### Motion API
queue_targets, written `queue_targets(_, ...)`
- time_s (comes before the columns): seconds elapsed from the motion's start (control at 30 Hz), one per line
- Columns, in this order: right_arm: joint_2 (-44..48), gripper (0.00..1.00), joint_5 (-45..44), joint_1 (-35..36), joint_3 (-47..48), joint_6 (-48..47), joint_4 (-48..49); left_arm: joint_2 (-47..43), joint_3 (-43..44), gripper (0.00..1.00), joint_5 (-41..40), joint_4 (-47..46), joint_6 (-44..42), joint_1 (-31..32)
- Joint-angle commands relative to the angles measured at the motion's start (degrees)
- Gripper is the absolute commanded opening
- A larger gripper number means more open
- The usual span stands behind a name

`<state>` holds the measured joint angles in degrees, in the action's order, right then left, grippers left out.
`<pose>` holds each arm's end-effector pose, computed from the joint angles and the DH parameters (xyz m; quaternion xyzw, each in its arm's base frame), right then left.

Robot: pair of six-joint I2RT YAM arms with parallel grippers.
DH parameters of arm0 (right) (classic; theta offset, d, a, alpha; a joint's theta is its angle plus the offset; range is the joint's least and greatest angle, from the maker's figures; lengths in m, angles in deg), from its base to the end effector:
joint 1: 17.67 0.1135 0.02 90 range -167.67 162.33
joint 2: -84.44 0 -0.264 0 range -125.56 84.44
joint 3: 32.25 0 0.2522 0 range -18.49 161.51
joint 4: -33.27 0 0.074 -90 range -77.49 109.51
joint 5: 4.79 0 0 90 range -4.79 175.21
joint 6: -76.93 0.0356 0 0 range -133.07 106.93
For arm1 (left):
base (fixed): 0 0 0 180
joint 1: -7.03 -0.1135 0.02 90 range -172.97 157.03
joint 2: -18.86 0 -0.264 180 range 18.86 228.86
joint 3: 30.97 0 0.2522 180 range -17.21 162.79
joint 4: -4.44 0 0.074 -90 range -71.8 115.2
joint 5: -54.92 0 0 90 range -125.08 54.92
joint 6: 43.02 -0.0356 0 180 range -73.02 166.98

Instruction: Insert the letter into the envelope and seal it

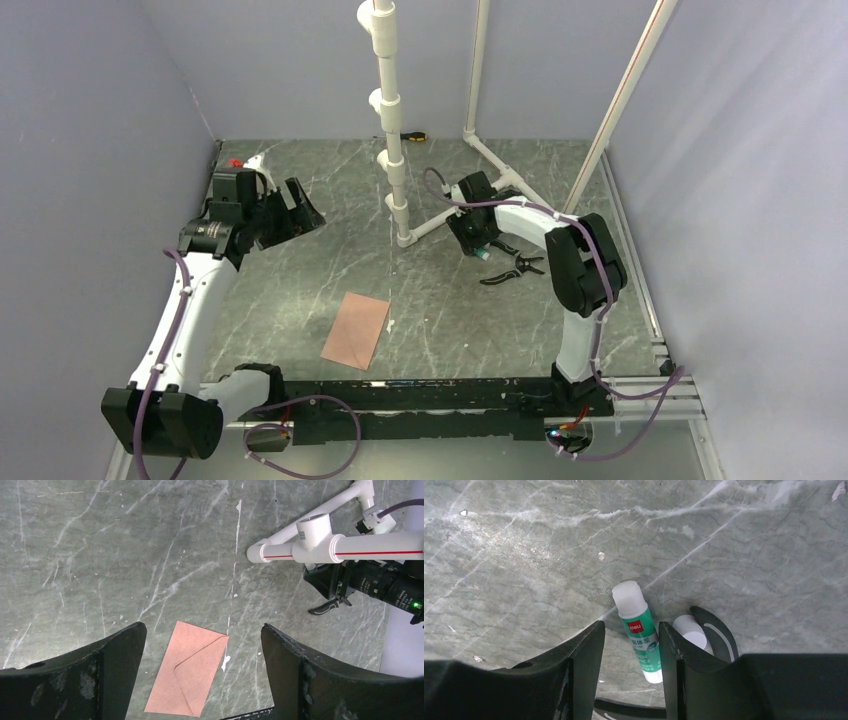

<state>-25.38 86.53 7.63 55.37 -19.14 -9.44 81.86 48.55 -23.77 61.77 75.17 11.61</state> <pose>0.3518 0.1672 0.1673 -0.2663 0.9390 0.0474 0.2123 0.2231 -0.0249 0.3493 -0.1450 0.8941 -0.2028 0.3721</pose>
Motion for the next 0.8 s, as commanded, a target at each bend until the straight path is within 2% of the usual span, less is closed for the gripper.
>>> queue_targets(0.0, -0.39, 0.47, -1.18, -0.26, 0.8, -0.75, 0.77, 0.19, 1.11, 0.9, 1.85, -1.93, 0.44, -0.01)
queue_targets(0.37, 2.99, 0.46, -4.14, -0.28, -3.48, 0.07, -0.55, -0.6, 0.43, 0.89, 2.31, -1.58, 1.25, -0.01)
queue_targets(0.57, 3.22, 0.32, -3.3, -0.29, -5.2, 1.45, -0.52, -0.62, 0.75, 0.9, 2.96, -1.63, 1.6, -0.01)
queue_targets(0.7, 4.97, 0.15, -3.48, -0.25, -7.1, 2.8, 0.66, -1.25, 0.8, 0.93, 3.08, -1.05, 1.72, -0.01)
queue_targets(0.77, 7.86, 0.1, -2.76, -0.26, -8.54, 3.93, 2.09, -1.74, 0.77, 0.93, 3.59, -0.86, 1.78, 0.0)
